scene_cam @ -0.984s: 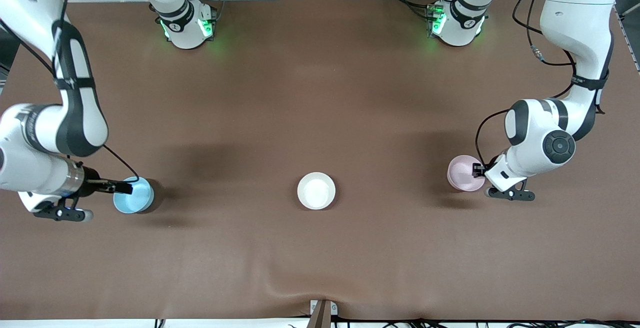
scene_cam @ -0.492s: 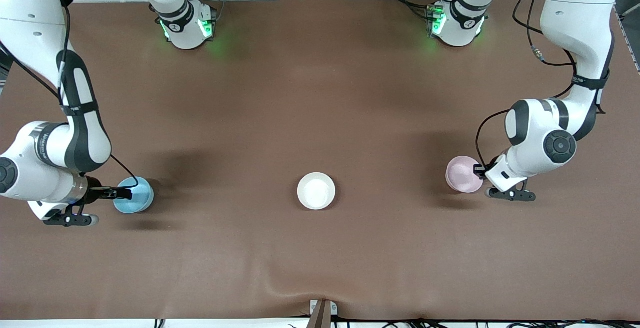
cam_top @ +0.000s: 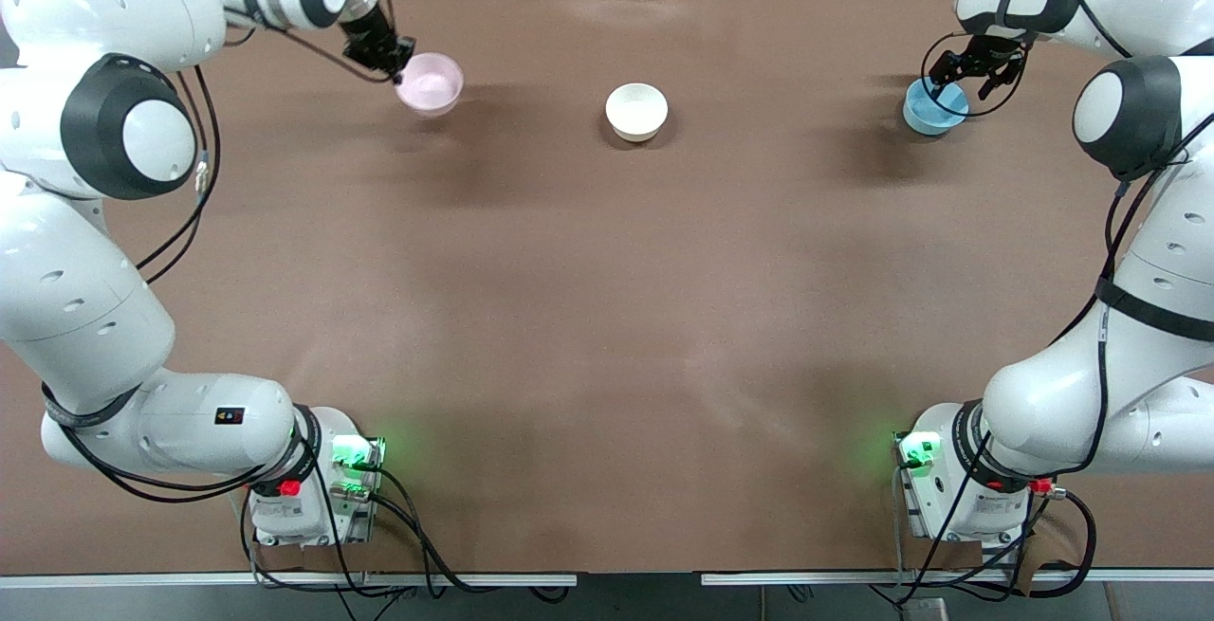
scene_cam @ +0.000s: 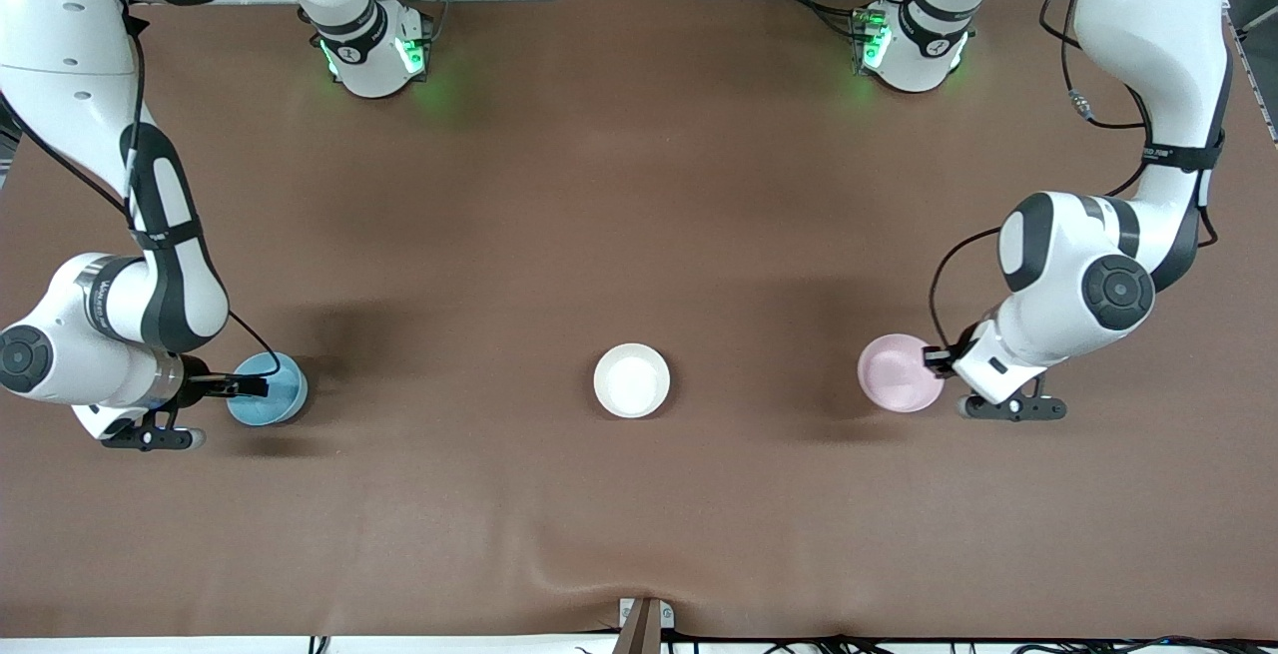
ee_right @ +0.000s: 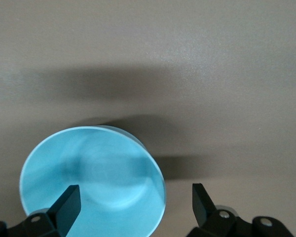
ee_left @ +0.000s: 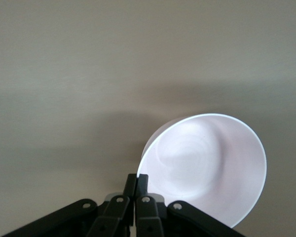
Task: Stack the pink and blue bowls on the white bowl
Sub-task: 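Carry the pink bowl onto the white bowl with the left gripper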
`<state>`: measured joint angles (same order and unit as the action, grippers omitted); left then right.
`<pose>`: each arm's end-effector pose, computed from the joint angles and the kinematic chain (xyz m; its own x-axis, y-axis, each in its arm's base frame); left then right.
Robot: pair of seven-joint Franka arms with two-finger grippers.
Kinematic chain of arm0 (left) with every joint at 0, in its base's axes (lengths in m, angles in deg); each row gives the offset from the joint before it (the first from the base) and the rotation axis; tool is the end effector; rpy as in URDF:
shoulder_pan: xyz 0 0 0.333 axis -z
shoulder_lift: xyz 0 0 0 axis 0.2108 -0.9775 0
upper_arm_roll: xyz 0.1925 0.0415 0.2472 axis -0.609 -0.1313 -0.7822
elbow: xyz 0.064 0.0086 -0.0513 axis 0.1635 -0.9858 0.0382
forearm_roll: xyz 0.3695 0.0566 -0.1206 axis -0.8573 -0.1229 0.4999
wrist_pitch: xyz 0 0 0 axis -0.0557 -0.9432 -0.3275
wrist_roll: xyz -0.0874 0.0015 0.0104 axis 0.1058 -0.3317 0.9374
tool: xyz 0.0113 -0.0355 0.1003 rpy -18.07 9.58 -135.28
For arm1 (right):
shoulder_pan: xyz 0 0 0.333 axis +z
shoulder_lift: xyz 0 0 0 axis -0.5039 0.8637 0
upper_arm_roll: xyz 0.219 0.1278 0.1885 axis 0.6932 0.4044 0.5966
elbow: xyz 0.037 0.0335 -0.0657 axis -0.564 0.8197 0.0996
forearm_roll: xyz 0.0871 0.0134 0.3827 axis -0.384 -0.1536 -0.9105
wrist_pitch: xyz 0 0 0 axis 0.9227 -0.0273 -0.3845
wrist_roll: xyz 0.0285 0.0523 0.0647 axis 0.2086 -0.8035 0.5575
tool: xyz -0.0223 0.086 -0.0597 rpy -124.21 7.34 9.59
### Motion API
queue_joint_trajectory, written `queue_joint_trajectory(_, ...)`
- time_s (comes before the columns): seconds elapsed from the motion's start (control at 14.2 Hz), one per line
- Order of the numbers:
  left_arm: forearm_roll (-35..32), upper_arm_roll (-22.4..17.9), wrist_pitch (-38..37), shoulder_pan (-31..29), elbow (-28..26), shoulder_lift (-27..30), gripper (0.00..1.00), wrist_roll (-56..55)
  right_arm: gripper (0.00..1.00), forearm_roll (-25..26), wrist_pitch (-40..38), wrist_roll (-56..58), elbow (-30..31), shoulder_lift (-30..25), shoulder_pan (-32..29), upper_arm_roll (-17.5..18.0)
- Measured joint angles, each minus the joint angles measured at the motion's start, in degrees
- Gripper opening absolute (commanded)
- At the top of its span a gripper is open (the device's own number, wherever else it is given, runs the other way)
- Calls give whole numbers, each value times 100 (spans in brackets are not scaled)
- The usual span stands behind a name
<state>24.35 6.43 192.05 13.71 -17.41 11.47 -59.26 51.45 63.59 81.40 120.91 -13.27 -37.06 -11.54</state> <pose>0.6549 -0.1216 0.3162 1.0000 0.0046 0.0061 0.0041 -0.9971 0.0755 0.6740 -0.1250 0.2139 0.9946 -0.0355 -0.0974 -0.0363 -0.9993 -0.0071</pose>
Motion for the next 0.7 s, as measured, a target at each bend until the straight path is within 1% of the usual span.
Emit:
queue_joint_trajectory(0.07,4,77,-132,115,152,-1,0,-277,100,-1,37,6,-1,36,-7,0)
queue_joint_trajectory(0.14,6,105,-214,282,274,-4,0,-536,97,-1,65,8,-2,73,-10,0)
queue_joint_trajectory(0.21,7,110,-275,468,379,-8,0,-769,57,-1,88,10,-1,108,-13,0)
queue_joint_trajectory(0.28,7,112,-360,662,499,-20,0,-975,20,-2,102,10,-1,134,-16,0)
queue_joint_trajectory(0.35,8,113,-454,838,631,-44,0,-1143,0,-2,105,12,-2,155,-18,0)
queue_joint_trajectory(0.49,17,115,-607,1169,886,-140,0,-1583,0,-3,138,15,-2,209,-19,1)
queue_joint_trajectory(0.7,40,116,-626,1644,1235,-434,0,-2358,0,-3,173,23,-2,252,-19,2)
